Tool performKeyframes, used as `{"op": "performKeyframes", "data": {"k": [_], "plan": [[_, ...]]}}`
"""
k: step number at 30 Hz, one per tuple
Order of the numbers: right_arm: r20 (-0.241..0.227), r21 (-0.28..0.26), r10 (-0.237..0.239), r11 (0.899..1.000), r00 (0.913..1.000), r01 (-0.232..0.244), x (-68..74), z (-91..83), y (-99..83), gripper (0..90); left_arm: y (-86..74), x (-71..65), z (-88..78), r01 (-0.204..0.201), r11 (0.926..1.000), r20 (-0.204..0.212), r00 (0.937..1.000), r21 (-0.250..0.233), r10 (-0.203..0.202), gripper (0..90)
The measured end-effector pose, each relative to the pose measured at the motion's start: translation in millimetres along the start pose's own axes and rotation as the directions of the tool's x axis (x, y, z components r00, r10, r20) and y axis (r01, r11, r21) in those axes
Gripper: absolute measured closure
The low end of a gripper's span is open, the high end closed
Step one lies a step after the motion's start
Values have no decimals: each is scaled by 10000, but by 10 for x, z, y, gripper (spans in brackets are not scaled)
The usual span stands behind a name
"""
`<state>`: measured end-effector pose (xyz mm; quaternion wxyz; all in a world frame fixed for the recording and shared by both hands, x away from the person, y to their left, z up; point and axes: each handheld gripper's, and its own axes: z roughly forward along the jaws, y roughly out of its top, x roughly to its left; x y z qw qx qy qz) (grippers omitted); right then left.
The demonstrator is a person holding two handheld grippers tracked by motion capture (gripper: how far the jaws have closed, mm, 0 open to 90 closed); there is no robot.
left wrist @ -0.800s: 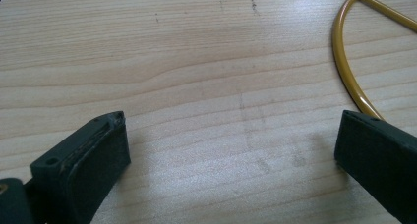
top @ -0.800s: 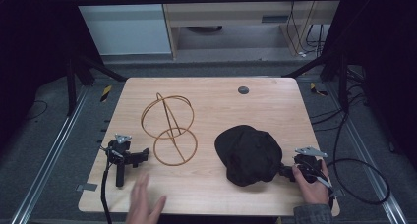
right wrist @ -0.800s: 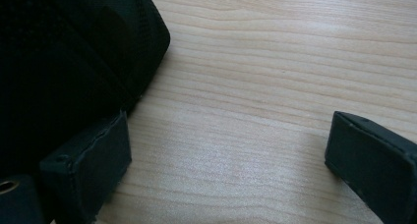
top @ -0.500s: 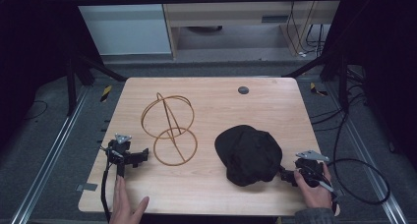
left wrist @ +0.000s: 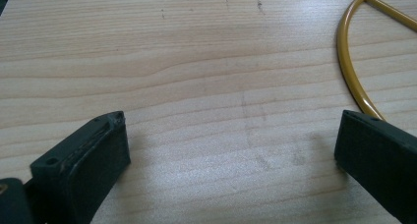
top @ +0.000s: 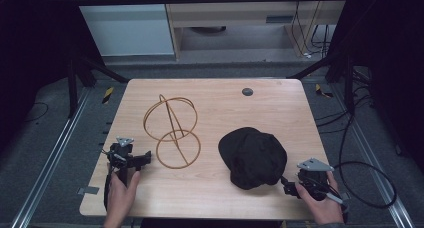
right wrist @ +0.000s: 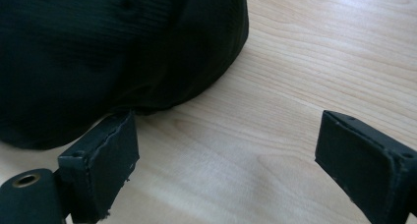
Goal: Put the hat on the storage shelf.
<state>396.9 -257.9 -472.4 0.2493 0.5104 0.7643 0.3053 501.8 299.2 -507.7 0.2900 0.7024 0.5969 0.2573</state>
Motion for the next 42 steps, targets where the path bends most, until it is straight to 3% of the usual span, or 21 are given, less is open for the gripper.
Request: {"op": "performKeyframes", "data": {"k": [7,14,22,30,33,36,39,42], "plan": [[-457,-368,44,9993,9989,-61,17,-226,19,108,-4,-17,-3,87,10000,-88,9999,-17,-87,0],[-928,-324,-260,9992,9953,231,152,-346,82,107,-10,-34,-10,98,10000,-115,9999,9,-98,0],[-1023,-437,-511,9979,9934,469,296,-459,350,85,-19,-32,-21,-47,10000,22,10000,21,47,0],[-1330,-652,-1005,9936,9860,925,481,-382,759,97,-47,-75,-48,-161,9999,129,9998,5,161,0],[-974,-74,-1079,9942,9894,1077,496,-237,905,124,-53,-92,-53,-161,9999,135,9998,5,161,0],[-1268,295,-830,9957,9884,874,492,-56,970,154,-52,-90,-54,-198,9998,130,9997,22,197,0],[-1375,560,-916,9934,9863,1001,472,95,955,279,-53,-92,-53,-173,9998,140,9998,8,173,0],[-1872,534,-902,9934,9782,1018,444,165,898,422,-56,-93,-56,-185,9998,143,9997,3,185,0]]}}
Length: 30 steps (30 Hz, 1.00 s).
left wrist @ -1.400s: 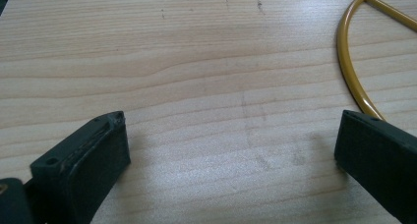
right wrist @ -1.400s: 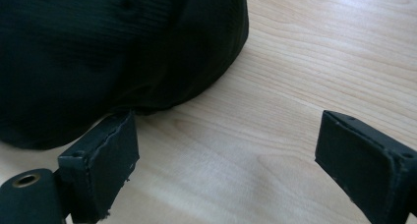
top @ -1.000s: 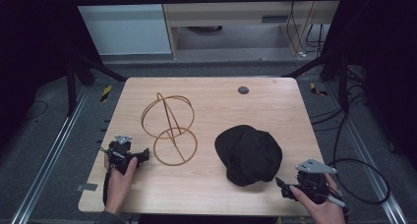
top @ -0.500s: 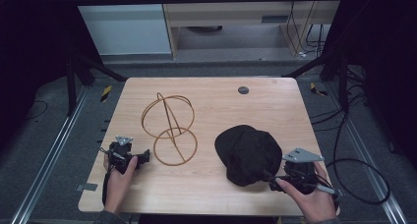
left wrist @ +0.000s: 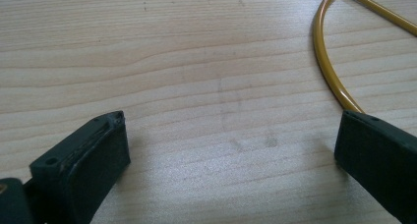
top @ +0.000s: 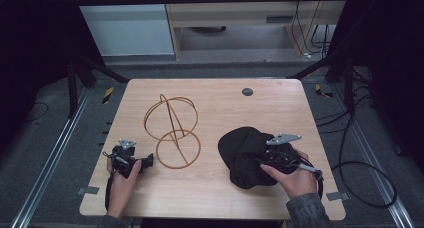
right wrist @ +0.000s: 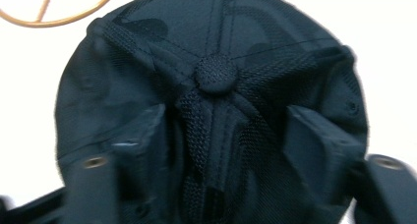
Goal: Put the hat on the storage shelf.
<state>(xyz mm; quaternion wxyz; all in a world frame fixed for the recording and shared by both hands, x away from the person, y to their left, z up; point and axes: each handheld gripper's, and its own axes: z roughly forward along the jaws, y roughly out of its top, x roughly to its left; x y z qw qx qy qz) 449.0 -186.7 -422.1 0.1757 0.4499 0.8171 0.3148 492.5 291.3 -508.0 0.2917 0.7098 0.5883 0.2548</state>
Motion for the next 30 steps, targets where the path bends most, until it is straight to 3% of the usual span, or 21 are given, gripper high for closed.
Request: {"op": "performKeyframes", "data": {"k": [3,6,11,24,30], "plan": [[-272,-92,-195,9998,9994,192,-10,4,-18,564,-7,-8,-6,46,10000,-16,10000,-5,-46,0],[-450,-204,-33,9998,9990,24,-26,-24,-13,700,-11,-12,-10,60,10000,-25,10000,-11,-60,0],[-652,-224,67,9997,9979,-82,-63,-40,22,821,-9,-11,-9,49,10000,-25,10000,-9,-49,0],[-906,-414,299,9986,9954,-338,-192,-244,227,859,-10,12,-12,-132,9999,156,9998,11,132,0],[-968,-739,377,9962,9946,-450,-254,-405,424,863,-14,21,-15,-213,9998,238,9995,8,212,0]]}}
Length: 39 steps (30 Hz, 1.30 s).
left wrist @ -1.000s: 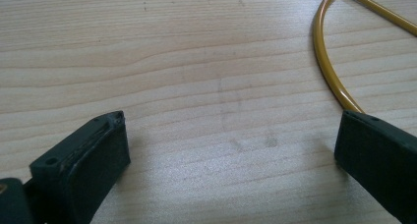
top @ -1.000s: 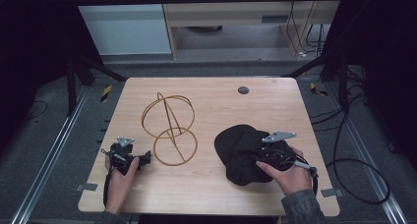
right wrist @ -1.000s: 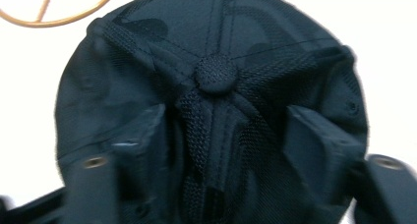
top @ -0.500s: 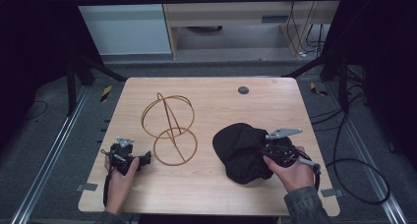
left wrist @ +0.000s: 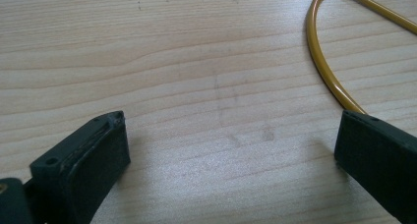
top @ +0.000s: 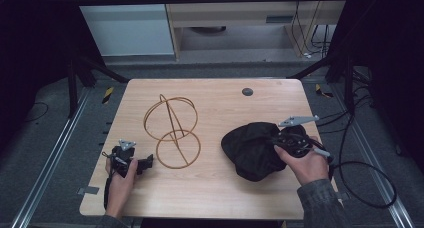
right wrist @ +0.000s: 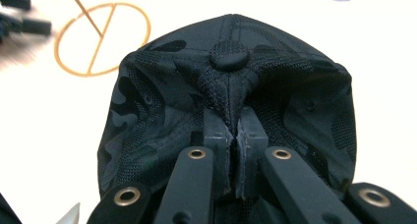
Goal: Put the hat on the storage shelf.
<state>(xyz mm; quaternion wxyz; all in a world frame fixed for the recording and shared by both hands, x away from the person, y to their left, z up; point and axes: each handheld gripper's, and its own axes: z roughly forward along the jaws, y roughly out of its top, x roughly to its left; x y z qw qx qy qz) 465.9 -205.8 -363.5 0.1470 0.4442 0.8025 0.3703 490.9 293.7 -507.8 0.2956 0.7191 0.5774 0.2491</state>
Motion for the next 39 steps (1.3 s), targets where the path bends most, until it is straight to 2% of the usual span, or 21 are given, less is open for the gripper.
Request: {"op": "performKeyframes", "data": {"k": [6,7,8,15,17,20,22,26,33,35,39], "plan": [[20,-528,-106,9985,9999,107,19,-179,381,862,0,0,0,4,10000,-3,10000,-3,-4,0],[20,-528,-106,9985,9999,107,19,-179,381,862,0,0,0,4,10000,-3,10000,-3,-4,0],[166,-767,-184,9969,9997,196,23,-262,548,863,0,0,0,2,10000,-2,10000,-2,-2,0],[453,-1297,-171,9913,9988,229,28,-413,992,863,-3,-2,-2,2,10000,-15,10000,-2,-2,0],[515,-1502,-138,9884,9986,214,38,-415,1092,864,-3,-3,-1,16,10000,-16,10000,-15,-16,0],[370,-1667,5,9860,9993,57,57,-410,1188,865,-2,-4,0,33,10000,-15,10000,-29,-33,0],[318,-1754,-63,9844,9995,118,91,-388,1305,865,-1,-1,1,19,10000,-6,10000,-25,-20,0],[-49,-2034,134,9790,9999,-141,124,-336,1482,865,-1,-2,1,29,10000,-5,10000,-32,-29,0],[-265,-2296,317,9726,9991,-370,209,-309,1663,866,-1,-2,0,34,10000,1,10000,-8,-34,0],[-295,-2383,337,9704,9990,-398,248,-309,1770,866,0,-2,-1,20,10000,-3,10000,-3,-20,0],[-407,-2518,331,9669,9986,-423,279,-322,1823,866,-1,-2,-1,27,10000,-2,10000,-6,-27,0]]}}
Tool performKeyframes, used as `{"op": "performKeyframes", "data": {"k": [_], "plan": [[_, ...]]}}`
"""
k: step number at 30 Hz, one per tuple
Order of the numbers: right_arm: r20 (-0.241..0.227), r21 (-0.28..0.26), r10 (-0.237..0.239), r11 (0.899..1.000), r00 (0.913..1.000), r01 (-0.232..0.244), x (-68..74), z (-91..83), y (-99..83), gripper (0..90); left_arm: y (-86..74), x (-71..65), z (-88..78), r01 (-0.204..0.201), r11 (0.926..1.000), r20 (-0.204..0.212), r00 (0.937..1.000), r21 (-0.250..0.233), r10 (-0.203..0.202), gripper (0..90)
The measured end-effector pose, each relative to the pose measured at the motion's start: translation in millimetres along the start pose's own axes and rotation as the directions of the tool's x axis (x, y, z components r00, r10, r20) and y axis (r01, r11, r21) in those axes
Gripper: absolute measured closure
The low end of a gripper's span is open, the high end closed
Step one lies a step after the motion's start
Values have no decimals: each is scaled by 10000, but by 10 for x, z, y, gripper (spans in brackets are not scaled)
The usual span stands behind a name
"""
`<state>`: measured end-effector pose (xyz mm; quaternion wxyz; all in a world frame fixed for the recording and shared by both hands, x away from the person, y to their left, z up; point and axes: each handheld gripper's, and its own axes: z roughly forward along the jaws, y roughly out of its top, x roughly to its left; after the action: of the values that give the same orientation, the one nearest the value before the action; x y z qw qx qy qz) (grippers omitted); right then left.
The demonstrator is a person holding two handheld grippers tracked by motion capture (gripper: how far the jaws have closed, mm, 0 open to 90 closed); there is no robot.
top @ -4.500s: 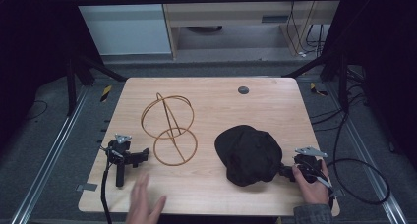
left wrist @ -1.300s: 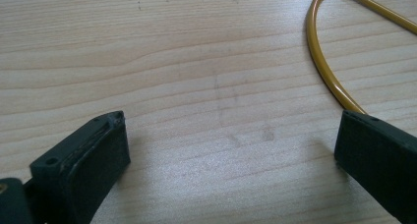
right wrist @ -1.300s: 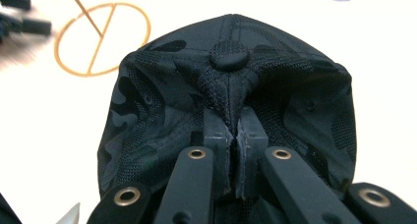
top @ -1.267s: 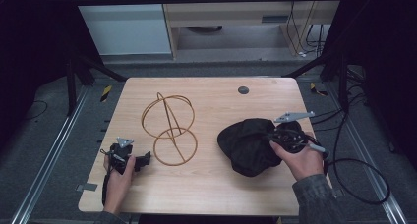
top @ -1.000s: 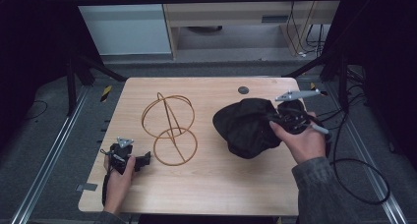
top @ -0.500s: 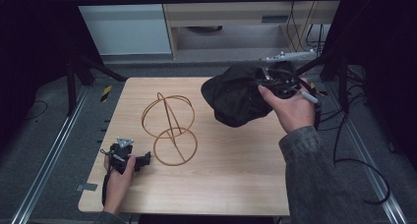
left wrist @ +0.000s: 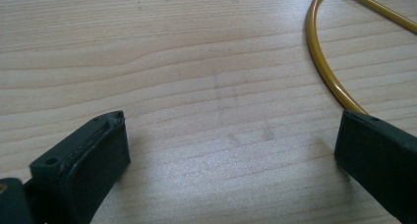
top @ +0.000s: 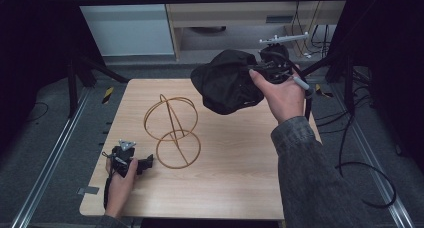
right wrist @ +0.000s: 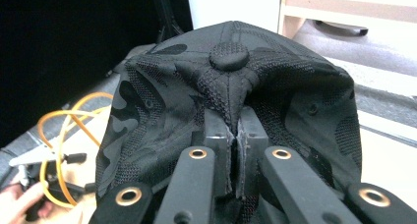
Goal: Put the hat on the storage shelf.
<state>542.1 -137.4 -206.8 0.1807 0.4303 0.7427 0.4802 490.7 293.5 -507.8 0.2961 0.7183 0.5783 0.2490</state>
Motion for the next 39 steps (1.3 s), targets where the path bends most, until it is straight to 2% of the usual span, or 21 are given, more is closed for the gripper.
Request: {"op": "performKeyframes", "data": {"k": [6,10,14,21,30,34,39], "plan": [[-293,-151,-94,9998,9995,90,107,-22,95,866,0,0,0,5,10000,7,10000,3,-5,0],[-656,-297,-227,9993,9976,208,208,-47,119,866,0,0,0,1,10000,-3,10000,11,-1,0],[-1047,-427,-147,9990,9944,103,289,-64,150,866,0,-1,1,8,10000,4,10000,-1,-8,0],[-1264,-403,-357,9987,9913,308,448,-66,228,866,0,-2,2,31,10000,0,10000,-15,-31,0],[-2071,-425,-783,9966,9752,709,769,14,252,865,0,-1,2,25,10000,-8,10000,-16,-25,0],[-2281,-357,-936,9955,9691,877,894,94,234,865,1,0,0,19,10000,7,10000,14,-19,0],[-2431,-262,-999,9950,9648,965,979,174,220,865,1,0,0,14,10000,2,10000,12,-14,0]]}}
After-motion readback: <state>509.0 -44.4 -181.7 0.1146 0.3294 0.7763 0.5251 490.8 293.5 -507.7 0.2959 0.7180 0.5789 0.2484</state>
